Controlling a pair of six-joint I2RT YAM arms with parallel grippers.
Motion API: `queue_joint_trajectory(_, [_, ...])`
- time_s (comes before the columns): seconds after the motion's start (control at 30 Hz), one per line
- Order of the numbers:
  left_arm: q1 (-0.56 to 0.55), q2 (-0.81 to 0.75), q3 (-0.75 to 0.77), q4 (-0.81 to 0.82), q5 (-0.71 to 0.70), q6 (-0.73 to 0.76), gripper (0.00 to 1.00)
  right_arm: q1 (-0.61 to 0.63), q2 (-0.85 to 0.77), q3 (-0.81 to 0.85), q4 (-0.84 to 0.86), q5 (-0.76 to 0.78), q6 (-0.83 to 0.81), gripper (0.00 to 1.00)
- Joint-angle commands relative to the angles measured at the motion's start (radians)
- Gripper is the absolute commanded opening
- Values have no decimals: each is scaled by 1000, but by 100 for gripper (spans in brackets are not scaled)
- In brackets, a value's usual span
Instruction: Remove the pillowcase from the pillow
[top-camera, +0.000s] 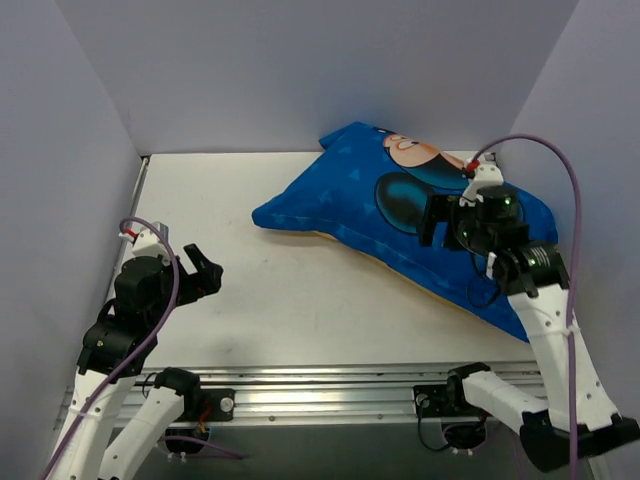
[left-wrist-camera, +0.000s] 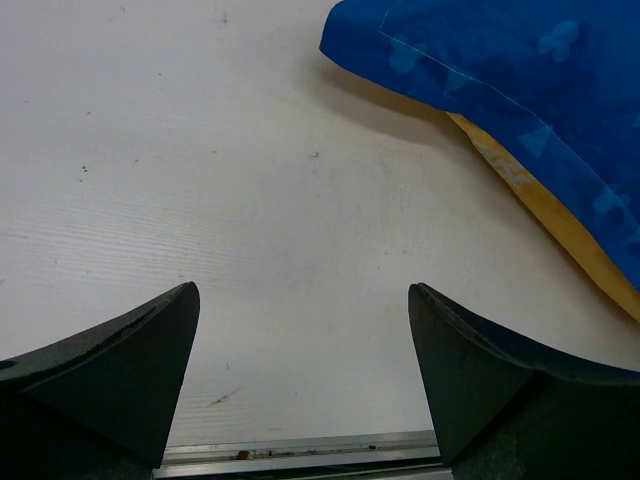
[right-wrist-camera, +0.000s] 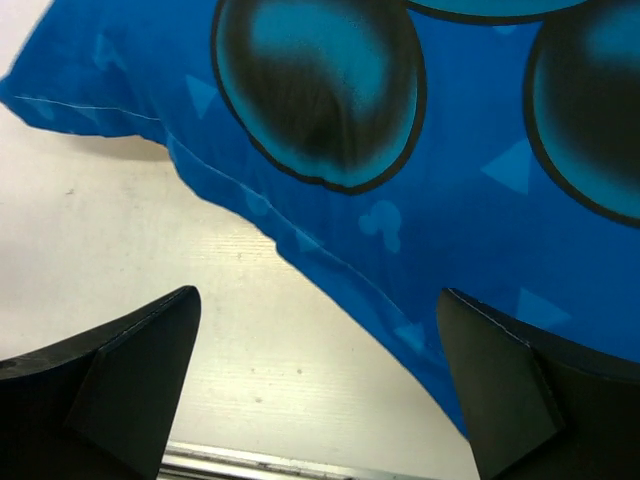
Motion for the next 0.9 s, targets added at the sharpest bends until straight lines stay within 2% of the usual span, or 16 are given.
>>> queue_joint_trajectory(0.0, [-3,-16,-8,110,53,-35,94,10,75,-25,115,39,-39,100])
queue_joint_trajectory(0.2, [-3,-16,-17,105,87,-52,94,19,244,-47,213,144,-109,100])
queue_joint_trajectory(0.37, [-3,-15,-46,137,50,-70,94,45,402,-47,265,189,-169,100])
queue_joint_trajectory(0.53, [-3,39,-17,157,38,-125,94,92,575,-44,255,298,-151,100])
queue_joint_trajectory(0.6, [-3,66,-9,157,35,-118,94,112,618,-45,259,318,-113,95])
queue_joint_trajectory(0.7, [-3,83,6,131,7,-113,94,170,704,-34,256,349,-71,61])
queue_joint_trajectory(0.73, [-3,84,5,130,-4,-116,94,186,724,-30,258,347,-62,34])
queue_joint_trajectory(0.8, [-3,79,-4,142,-7,-116,94,238,759,-28,272,335,-29,8])
queue_joint_trajectory(0.83, [-3,77,-6,150,-2,-112,94,258,775,-21,281,323,-15,0])
queue_joint_trajectory(0.87, [-3,79,0,150,1,-93,94,304,779,-13,282,288,1,0])
